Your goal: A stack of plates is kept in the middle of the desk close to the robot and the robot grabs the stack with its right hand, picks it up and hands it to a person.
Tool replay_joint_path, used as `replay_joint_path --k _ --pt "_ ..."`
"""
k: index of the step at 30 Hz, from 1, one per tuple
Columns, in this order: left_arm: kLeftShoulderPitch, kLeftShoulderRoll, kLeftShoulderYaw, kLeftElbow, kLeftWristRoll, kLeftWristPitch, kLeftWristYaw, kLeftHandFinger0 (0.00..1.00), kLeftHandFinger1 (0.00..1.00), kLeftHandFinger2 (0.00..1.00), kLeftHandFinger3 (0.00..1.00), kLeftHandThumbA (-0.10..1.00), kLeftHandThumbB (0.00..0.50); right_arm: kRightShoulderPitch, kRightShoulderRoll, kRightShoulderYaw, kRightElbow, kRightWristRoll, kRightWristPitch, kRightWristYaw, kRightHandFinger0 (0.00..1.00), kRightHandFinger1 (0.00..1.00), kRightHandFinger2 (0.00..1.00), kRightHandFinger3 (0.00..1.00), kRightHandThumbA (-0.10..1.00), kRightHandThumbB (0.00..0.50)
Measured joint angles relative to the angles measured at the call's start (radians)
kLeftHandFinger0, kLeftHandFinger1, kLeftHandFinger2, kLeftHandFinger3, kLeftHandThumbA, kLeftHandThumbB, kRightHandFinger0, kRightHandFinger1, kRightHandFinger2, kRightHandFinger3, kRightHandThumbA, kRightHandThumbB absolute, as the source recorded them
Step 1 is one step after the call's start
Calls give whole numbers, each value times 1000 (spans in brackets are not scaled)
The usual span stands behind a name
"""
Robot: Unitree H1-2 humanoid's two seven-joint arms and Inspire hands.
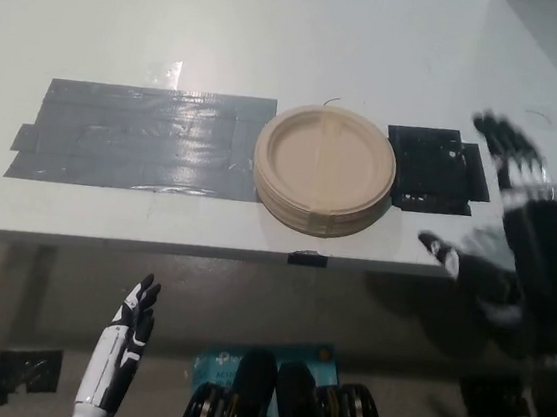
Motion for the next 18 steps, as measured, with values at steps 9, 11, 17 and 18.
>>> replay_joint_path --k 9,11,17,18 --pt "-4 -1 0 1 6 -19 3 1000 1000 1000 1000 1000 402 -167 -18 85 244 -98 0 16 1000 1000 1000 1000 978 481" --pt "-4 -1 0 1 4 -22 3 1000 1000 1000 1000 1000 402 -190 -25 105 284 -117 1 21 1000 1000 1000 1000 951 497" --pt "-8 -1 0 1 -3 -26 2 1000 1000 1000 1000 1000 387 -243 -49 166 379 -160 0 38 1000 1000 1000 1000 958 500" --pt "-10 -1 0 1 -5 -26 2 1000 1000 1000 1000 1000 387 -249 -53 177 390 -165 -1 42 1000 1000 1000 1000 959 500"
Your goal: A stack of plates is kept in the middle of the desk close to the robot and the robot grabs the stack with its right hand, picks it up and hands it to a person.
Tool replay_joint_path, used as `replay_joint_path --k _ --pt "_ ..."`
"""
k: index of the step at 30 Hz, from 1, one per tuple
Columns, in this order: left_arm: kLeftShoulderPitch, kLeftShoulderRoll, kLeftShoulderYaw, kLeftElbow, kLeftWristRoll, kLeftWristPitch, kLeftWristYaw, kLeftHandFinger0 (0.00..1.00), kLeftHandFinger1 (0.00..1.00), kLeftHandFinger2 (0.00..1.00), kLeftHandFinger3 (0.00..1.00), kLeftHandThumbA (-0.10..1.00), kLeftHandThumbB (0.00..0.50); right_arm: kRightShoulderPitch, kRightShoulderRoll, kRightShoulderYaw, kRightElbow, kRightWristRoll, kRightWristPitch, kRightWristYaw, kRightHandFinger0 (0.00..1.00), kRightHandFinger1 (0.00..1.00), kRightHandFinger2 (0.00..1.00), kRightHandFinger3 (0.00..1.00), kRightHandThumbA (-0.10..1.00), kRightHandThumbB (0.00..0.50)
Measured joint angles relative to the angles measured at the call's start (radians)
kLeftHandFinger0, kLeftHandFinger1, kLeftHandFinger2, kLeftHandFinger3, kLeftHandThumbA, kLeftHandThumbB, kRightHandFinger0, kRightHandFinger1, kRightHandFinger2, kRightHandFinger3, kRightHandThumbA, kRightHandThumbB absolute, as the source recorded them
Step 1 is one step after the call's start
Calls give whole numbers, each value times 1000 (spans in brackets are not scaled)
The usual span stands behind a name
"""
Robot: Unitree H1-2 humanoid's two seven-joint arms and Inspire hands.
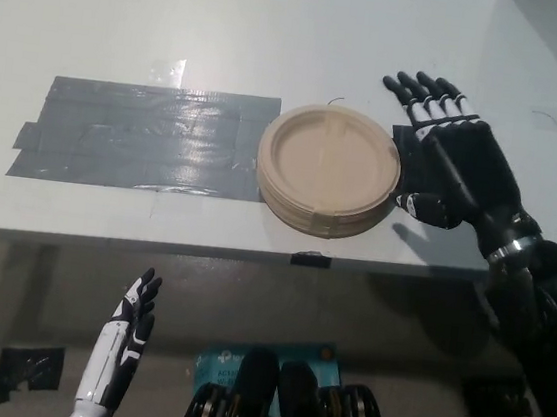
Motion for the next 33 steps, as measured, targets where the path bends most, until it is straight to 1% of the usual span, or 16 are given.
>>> replay_joint_path --k 3,5,8,9,13,14,21,23,27,29,33 --pt "-4 0 0 0 -4 -1 0 1000 1000 1000 1000 1000 387 -13 -16 26 19 -11 -3 15 1000 1000 1000 1000 958 500" --pt "-7 0 0 0 -8 -1 0 1000 1000 1000 1000 1000 385 -18 -23 37 24 -19 -7 24 1000 1000 1000 1000 1000 500" --pt "-9 0 0 0 -12 -1 0 1000 1000 1000 1000 1000 375 -19 -31 43 26 -24 -10 32 1000 1000 1000 1000 1000 500" --pt "-9 0 0 0 -12 -1 0 1000 1000 1000 1000 1000 383 -19 -34 45 27 -25 -12 35 1000 1000 1000 1000 1000 500" --pt "-10 0 0 0 -14 0 0 1000 1000 1000 1000 1000 377 -19 -44 49 35 -27 -21 36 1000 1000 1000 1000 1000 494" --pt "-10 0 0 0 -15 0 0 1000 1000 1000 1000 1000 383 -19 -48 50 38 -28 -23 35 1000 1000 1000 1000 1000 494" --pt "-10 0 0 0 -26 -1 0 1000 1000 1000 1000 1000 361 -18 -54 57 48 -40 -32 35 1000 1000 1000 1000 1000 493" --pt "-11 1 0 1 -30 -1 0 1000 1000 1000 1000 1000 362 -18 -52 59 62 -47 -34 34 1000 1000 1000 1000 1000 500" --pt "-11 0 0 1 -32 -1 0 1000 1000 1000 1000 1000 392 -18 -43 66 92 -62 -36 27 1000 1000 1000 1000 1000 500" --pt "-11 0 0 0 -33 1 -1 1000 1000 1000 1000 1000 365 -18 -39 71 104 -68 -36 25 1000 1000 1000 1000 1000 500" --pt "-11 0 0 0 -33 0 0 1000 1000 1000 1000 1000 360 -18 -24 80 130 -75 -38 14 1000 1000 1000 1000 1000 500"
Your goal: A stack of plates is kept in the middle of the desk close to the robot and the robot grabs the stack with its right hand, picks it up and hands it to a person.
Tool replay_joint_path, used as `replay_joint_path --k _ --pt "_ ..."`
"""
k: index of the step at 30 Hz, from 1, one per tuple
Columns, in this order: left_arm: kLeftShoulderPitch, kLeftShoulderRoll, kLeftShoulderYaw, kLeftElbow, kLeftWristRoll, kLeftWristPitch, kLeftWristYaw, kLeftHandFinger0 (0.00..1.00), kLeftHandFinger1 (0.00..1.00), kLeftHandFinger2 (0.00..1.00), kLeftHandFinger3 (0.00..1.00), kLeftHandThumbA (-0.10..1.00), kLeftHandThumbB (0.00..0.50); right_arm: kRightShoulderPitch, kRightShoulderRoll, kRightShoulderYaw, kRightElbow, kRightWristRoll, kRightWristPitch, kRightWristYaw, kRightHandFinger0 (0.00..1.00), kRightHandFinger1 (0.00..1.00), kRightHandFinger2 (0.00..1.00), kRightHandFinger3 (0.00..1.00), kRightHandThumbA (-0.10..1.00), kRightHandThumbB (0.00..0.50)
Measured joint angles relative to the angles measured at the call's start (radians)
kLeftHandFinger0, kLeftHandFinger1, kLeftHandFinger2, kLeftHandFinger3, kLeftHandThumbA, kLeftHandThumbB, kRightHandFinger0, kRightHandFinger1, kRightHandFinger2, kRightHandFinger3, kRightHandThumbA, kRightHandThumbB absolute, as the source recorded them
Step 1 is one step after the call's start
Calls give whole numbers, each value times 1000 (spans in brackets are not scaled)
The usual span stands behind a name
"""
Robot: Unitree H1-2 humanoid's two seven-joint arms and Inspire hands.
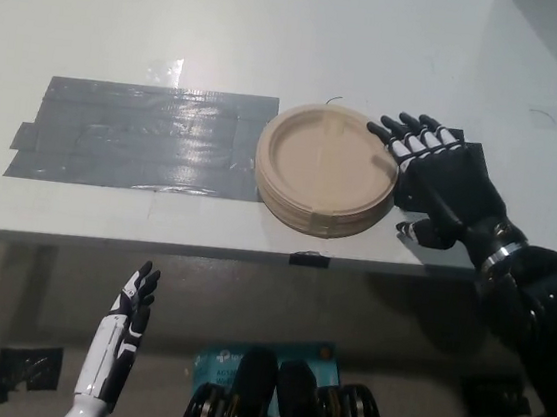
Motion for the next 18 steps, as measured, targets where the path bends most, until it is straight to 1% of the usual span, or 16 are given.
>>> replay_joint_path --k 1,2,3,6,9,13,18 --pt "0 0 0 0 0 0 0 1000 1000 1000 1000 1000 375 0 0 0 0 0 0 0 1000 1000 1000 1000 1000 500" --pt "-1 0 0 1 0 -1 0 1000 1000 1000 1000 1000 378 0 9 6 12 -5 -1 -9 1000 1000 1000 1000 1000 500" --pt "-2 0 0 1 0 -1 0 1000 1000 1000 1000 1000 360 0 13 9 17 -8 -1 -13 1000 1000 1000 1000 1000 500" --pt "-2 0 0 0 -1 0 0 1000 1000 1000 1000 1000 351 0 18 15 30 -14 -1 -22 1000 1000 1000 1000 1000 500" --pt "-2 0 0 0 -1 0 0 1000 1000 1000 1000 1000 349 0 26 24 46 -22 -1 -37 1000 1000 1000 1000 1000 494" --pt "-4 0 0 1 0 -1 0 1000 1000 1000 1000 1000 348 0 38 28 59 -25 -2 -57 1000 1000 1000 1000 1000 500" --pt "-6 0 0 0 0 -1 0 1000 1000 1000 1000 1000 348 0 50 30 64 -29 -2 -75 1000 1000 1000 1000 1000 486"
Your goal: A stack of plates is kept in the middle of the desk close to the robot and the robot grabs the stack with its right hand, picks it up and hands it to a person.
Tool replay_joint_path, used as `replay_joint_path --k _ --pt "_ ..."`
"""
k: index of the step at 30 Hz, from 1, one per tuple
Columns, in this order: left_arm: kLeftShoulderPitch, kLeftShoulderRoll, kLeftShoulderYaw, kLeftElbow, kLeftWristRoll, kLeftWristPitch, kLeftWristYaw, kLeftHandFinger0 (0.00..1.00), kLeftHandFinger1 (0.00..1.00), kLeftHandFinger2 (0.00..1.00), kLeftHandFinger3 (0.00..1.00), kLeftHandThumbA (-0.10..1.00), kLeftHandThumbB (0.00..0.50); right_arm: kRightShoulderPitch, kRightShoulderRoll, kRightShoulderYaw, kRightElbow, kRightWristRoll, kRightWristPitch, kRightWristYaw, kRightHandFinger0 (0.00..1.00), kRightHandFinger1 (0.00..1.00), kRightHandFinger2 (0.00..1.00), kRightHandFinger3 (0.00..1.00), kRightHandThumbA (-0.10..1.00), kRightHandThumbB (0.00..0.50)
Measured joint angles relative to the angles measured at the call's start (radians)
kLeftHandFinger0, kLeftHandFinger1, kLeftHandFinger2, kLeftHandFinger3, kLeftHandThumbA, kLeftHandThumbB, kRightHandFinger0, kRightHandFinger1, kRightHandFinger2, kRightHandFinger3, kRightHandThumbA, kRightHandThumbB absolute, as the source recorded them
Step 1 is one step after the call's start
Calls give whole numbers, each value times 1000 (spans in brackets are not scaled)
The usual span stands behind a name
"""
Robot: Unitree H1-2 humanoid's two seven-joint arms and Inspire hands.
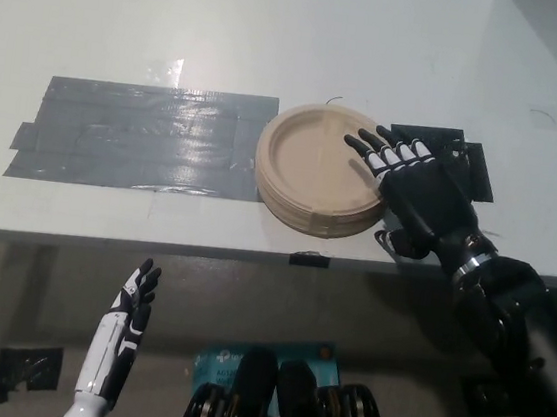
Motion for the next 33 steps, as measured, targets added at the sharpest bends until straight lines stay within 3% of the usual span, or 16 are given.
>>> replay_joint_path --k 33 --pt "-6 0 0 0 -1 0 0 1000 1000 1000 1000 1000 341 -1 24 25 105 -10 -24 -126 1000 1000 1000 1000 1000 491"
